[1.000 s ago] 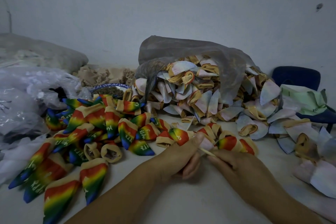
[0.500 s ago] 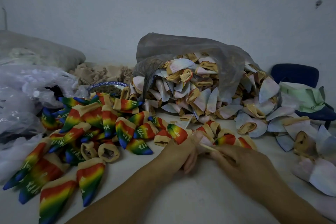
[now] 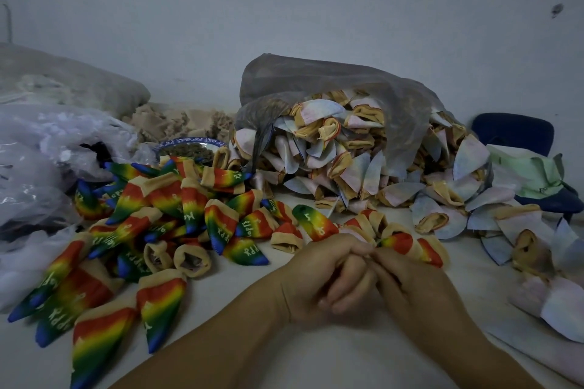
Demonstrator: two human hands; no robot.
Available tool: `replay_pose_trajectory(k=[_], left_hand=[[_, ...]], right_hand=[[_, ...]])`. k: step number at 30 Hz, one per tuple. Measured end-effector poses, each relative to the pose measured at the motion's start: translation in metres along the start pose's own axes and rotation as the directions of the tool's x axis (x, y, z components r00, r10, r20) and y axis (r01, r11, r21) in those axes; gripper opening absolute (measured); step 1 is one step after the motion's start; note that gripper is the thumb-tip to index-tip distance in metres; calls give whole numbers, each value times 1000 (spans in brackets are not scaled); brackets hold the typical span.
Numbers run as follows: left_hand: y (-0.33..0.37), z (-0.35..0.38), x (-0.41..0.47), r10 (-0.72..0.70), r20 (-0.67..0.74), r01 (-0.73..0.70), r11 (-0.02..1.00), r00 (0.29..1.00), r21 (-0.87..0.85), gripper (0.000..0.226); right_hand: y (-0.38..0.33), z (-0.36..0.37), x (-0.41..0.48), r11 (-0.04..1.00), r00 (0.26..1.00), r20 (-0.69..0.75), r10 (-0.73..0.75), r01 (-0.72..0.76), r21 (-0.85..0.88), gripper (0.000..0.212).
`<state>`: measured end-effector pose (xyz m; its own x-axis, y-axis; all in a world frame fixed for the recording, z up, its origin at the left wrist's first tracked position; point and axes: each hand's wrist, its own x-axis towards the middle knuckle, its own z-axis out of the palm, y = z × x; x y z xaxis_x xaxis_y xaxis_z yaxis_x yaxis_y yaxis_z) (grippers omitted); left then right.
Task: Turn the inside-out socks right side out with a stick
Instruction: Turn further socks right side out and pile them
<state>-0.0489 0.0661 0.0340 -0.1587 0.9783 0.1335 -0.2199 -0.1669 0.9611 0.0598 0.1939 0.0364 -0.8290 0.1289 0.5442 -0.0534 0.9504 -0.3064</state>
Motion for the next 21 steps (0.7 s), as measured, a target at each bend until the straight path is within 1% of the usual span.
replay_pose_trajectory(k=[2,3,4,6,7,10,12,13,14,16,17,18,19,20,21], left_hand=[[1,1,0,8,-26,-6,998,1000,59,67],[2,1,-1,4,-57,2,995,998,102,66],[2,1,-1,0,-95,15,988,995,154,65],[4,-1,-2,4,-203,52,961,979,272,66],[4,-2,-1,13,-265,80,938,964,336,69],[-1,-7,1,53,-467,216,837,883,503,78],[-6,-8,3,134,-578,291,760,805,581,81],[-7,-10,4,188,-618,302,742,763,599,78],[-6,-11,6,241,-634,295,728,735,618,74],[-4,-13,10,315,-607,288,664,730,691,66],[-3,-15,11,332,-590,296,626,736,721,70],[-2,-16,10,343,-578,301,599,740,742,80],[-2,-20,9,353,-577,307,586,736,750,91],[-1,-22,8,364,-582,305,588,727,749,97],[-1,-25,7,378,-591,304,592,713,746,90]], right_hand=[[-2,6,0,998,997,56,57,-59,29,14],[-2,8,-1,997,994,88,70,-73,36,16],[-1,11,-2,995,991,108,79,-84,45,18],[2,14,-2,993,986,127,107,-113,41,13],[4,14,-2,992,985,125,116,-121,35,18],[13,13,-3,994,990,81,111,-112,4,41],[17,10,-3,991,989,65,130,-131,12,44],[19,10,-4,990,989,55,137,-138,15,42],[20,10,-4,989,988,45,145,-146,18,38],[22,10,-3,984,985,28,171,-172,40,32],[22,9,-3,982,984,13,180,-180,56,31],[22,8,-2,979,982,-7,188,-187,74,30],[22,7,-2,977,980,-25,198,-196,90,29],[22,6,-1,974,978,-36,206,-202,99,30],[22,6,-1,973,977,-40,210,-205,104,32]])
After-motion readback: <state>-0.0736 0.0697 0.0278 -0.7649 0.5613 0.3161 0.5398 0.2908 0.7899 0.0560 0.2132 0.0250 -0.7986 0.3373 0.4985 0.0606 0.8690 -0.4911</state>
